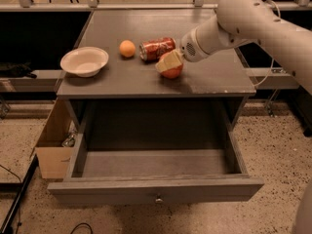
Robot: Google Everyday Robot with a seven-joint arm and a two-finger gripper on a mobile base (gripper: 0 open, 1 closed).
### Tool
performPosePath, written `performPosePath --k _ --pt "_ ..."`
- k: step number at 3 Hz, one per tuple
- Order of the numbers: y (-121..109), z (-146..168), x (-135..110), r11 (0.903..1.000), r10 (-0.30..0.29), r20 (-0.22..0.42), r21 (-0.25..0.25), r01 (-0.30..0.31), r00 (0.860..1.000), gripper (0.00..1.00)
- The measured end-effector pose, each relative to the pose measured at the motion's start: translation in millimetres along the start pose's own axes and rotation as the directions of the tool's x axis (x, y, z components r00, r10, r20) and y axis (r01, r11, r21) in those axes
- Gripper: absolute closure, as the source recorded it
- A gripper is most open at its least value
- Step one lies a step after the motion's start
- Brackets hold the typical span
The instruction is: Place apple into top drawer
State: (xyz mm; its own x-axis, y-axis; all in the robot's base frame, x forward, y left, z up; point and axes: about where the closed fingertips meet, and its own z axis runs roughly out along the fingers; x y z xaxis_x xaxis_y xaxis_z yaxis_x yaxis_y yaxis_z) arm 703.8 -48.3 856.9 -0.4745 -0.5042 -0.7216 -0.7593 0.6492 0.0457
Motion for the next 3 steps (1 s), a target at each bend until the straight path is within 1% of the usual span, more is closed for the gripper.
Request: performPosePath --k 1,2,3 --pt "0.0 0.0 0.0 1.0 0.0 0.0 0.0 0.0 1.0 0.94" --pt "0.0 0.0 0.0 1.0 0.0 0.0 0.0 0.0 1.0 1.0" --pt "1.1 -6.0 0.1 0.9999 -0.005 0.006 0.01 0.005 1.0 1.0"
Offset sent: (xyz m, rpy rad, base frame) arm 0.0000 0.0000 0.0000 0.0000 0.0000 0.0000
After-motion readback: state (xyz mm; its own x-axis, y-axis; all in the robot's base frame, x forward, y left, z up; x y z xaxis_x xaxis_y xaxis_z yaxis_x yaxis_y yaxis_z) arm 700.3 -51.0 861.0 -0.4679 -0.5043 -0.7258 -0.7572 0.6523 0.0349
